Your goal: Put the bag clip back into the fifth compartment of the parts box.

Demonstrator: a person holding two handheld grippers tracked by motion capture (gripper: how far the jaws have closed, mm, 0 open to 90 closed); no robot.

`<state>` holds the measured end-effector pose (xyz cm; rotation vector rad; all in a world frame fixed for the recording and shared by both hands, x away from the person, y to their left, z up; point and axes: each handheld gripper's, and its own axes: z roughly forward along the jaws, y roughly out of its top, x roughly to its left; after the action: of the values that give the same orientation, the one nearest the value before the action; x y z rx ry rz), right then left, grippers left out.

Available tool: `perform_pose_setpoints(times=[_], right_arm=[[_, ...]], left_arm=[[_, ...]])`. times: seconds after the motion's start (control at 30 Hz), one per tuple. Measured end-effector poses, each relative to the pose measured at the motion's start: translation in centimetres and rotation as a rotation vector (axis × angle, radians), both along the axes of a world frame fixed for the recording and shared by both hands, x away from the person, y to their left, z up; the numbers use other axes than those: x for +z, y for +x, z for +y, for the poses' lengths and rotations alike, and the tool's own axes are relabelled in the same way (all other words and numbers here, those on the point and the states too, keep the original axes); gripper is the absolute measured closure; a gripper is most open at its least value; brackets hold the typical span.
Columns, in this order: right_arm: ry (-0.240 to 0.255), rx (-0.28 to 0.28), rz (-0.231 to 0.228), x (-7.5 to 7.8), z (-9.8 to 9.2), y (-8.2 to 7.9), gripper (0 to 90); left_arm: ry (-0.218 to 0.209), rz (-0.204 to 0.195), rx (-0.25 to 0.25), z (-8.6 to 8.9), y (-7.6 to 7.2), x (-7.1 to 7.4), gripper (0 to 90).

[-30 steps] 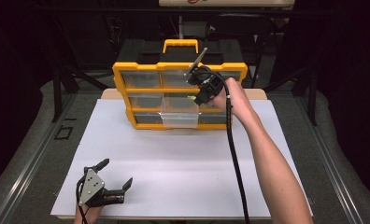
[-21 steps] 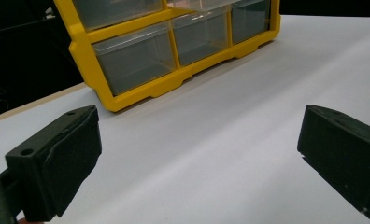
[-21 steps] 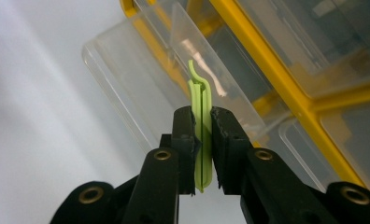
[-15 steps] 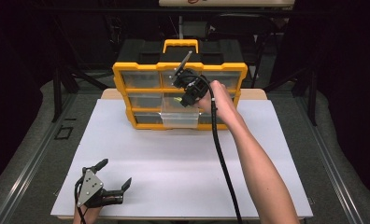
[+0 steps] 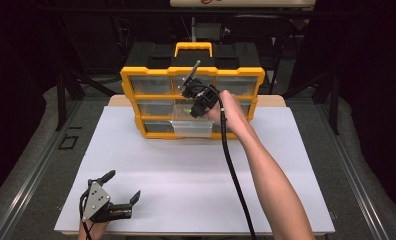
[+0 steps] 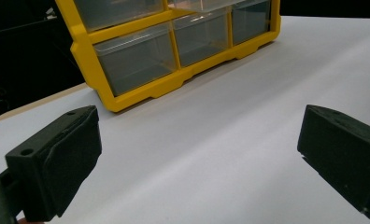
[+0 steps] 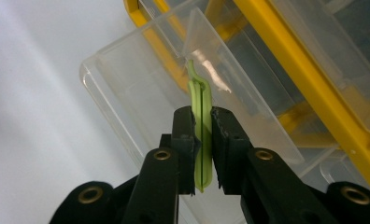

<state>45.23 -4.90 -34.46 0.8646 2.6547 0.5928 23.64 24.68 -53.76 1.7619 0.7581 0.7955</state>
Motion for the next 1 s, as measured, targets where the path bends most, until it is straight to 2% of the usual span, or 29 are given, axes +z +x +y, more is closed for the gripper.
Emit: perform_pose_setpoints(times=[0.23, 0.3, 0.37, 0.43, 0.57, 0.67, 0.8, 1.0], right_arm=[[0.001, -0.017, 0.013, -1.1, 0.2, 0.5, 79.4], [0.005, -0.030, 0.020, -1.1, 0.1, 0.6, 67.0], [0.016, -0.039, 0.012, -1.0, 0.1, 0.7, 62.9], [0.036, -0.054, 0.000, -0.8, -0.1, 0.6, 55.3], [0.060, -0.078, 0.015, -0.2, -0.8, 0.3, 39.4], [0.081, -0.071, 0.000, 0.2, -1.5, -0.1, 25.7], [0.094, -0.074, -0.009, 0.7, -2.6, -0.7, 15.0], [0.089, -0.072, -0.023, 1.1, -4.3, -1.5, 9.9]], left_arm=[[-0.006, -0.004, -0.002, 0.0, 0.0, 0.0, 0.0], [-0.007, -0.003, -0.001, 0.1, 0.0, 0.0, 0.0], [-0.010, -0.002, -0.002, 0.1, 0.0, 0.0, 0.0], [-0.012, -0.006, -0.004, 0.1, -0.1, 0.0, 0.0], [-0.011, -0.003, -0.003, 0.1, -0.1, 0.0, 0.0], [-0.011, -0.001, -0.002, 0.0, -0.1, 0.0, 0.0], [-0.010, -0.001, -0.002, 0.0, -0.1, 0.0, 0.0], [-0.010, -0.002, -0.005, 0.0, -0.1, 0.0, 0.0]])
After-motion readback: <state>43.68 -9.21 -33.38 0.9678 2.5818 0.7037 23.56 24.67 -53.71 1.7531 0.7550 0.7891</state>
